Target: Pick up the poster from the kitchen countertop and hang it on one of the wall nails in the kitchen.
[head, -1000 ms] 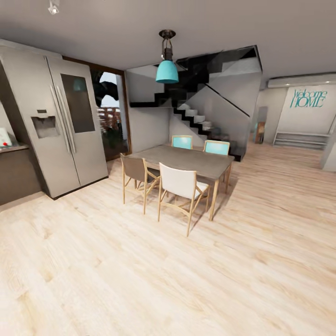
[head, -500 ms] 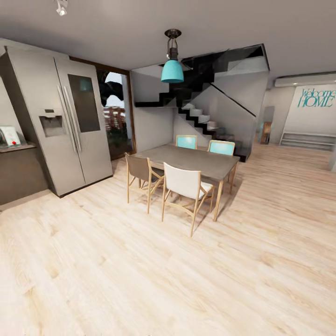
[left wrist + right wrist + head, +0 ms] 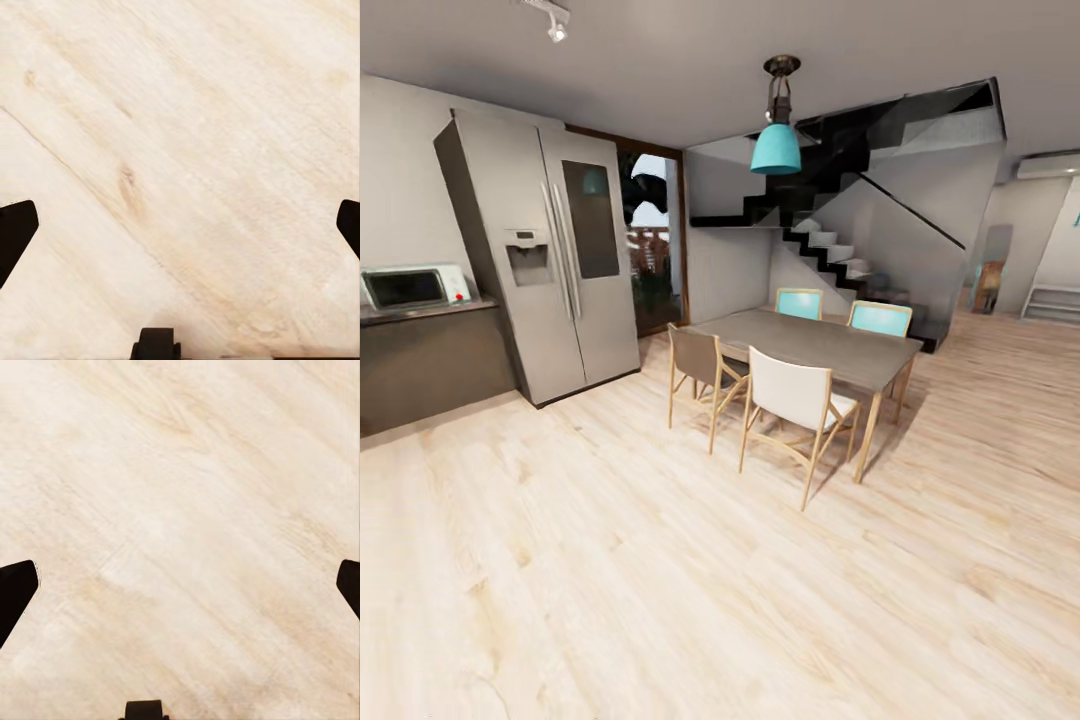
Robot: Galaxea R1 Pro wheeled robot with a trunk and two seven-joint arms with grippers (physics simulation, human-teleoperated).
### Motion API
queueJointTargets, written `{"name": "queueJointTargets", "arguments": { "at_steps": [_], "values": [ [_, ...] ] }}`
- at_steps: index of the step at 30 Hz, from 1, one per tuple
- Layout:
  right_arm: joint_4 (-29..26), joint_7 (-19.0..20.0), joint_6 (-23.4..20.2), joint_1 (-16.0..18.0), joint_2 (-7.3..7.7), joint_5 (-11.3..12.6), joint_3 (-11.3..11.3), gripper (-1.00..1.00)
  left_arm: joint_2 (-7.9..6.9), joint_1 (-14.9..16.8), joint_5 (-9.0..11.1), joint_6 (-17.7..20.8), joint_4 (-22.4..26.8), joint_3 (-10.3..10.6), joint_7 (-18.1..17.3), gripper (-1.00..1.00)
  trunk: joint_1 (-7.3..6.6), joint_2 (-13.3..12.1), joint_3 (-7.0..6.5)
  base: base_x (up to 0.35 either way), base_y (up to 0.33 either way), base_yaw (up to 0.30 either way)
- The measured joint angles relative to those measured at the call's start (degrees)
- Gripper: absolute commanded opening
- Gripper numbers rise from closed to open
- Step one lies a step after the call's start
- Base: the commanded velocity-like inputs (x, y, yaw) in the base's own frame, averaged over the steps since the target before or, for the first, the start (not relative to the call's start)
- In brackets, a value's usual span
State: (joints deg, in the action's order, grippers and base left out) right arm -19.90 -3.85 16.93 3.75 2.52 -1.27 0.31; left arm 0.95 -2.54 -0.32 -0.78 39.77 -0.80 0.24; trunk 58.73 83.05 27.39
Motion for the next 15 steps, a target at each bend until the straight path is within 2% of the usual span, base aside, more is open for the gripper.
{"name": "queueJointTargets", "arguments": {
  "at_steps": [15],
  "values": [
    [0.01, 0.0, 0.05, 0.0, -0.06, -0.08, 0.0, 1.0, 0.01, 0.0, 0.0, 0.01, -0.01, 0.0, 0.0, 1.0, 0.0, 0.0, 0.39, 0.0, 0.0, 0.268]
  ]
}}
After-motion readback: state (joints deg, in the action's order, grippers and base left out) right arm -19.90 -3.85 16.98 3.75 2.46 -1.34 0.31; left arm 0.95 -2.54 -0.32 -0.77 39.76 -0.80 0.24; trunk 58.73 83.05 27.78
